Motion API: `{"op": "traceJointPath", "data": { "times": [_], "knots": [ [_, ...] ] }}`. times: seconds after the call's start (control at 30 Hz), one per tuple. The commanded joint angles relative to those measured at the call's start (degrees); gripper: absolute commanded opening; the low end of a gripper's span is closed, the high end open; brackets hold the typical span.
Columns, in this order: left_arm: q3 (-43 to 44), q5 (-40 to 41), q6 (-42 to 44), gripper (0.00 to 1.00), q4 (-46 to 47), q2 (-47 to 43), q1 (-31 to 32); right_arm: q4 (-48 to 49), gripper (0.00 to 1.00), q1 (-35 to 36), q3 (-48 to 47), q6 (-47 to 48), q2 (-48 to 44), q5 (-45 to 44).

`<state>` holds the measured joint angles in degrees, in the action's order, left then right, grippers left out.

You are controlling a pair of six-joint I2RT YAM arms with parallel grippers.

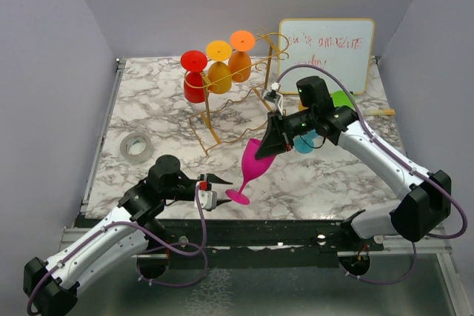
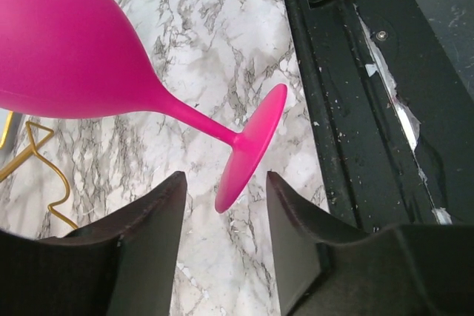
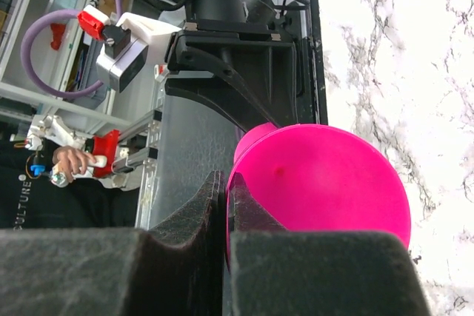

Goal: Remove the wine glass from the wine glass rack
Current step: Place the wine glass at the center of the board.

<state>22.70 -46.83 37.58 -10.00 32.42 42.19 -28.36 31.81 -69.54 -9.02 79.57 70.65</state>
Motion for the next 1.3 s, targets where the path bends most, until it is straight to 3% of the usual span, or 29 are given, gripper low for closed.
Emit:
{"op": "traceJointPath", "data": {
  "times": [0.0, 0.37, 0.53, 0.7, 0.77, 0.83, 1.03, 1.17, 1.27],
  "knots": [
    [-0.29, 1.59, 0.17, 0.51, -0.64, -0.95, -0.1, 0.91, 0.01, 0.27, 1.0, -0.39, -2.59, -1.79],
    [0.35, 4.55, -2.25, 0.52, 0.38, -1.91, -0.18, -4.41, 0.01, 0.27, 0.66, -1.02, -2.1, -13.65],
    [0.39, 10.46, -4.27, 0.55, 0.9, -2.36, -0.24, -4.11, 0.01, 0.73, 2.89, -5.18, -5.24, -24.98],
    [0.73, 17.73, -12.8, 0.77, 3.61, -3.25, -0.52, -5.43, 0.0, 1.65, 5.59, -8.46, -10.32, -36.52],
    [1.1, 16.96, -13.59, 0.84, 4.02, -3.07, -0.61, -7.9, 0.01, 1.67, 6.02, -9.0, -11.81, -40.67],
    [1.31, 16.14, -14.02, 0.97, 4.28, -2.58, -0.75, -9.95, 0.0, 1.67, 6.36, -9.44, -13.32, -45.71],
    [1.78, 19.92, -18.8, 0.99, 5.97, -1.98, -1.34, -19.24, 0.01, 1.67, 4.74, -11.47, -14.25, -60.99],
    [1.82, 27.58, -25.02, 0.99, 7.79, -2.81, -1.67, -18.26, 0.01, 1.67, 7.42, -15.3, -17.24, -67.53],
    [2.21, 29.61, -21.88, 0.99, 5.96, -3.8, -1.83, -17.33, 0.0, 1.67, 9.05, -16.92, -20.07, -72.66]
  ]
}}
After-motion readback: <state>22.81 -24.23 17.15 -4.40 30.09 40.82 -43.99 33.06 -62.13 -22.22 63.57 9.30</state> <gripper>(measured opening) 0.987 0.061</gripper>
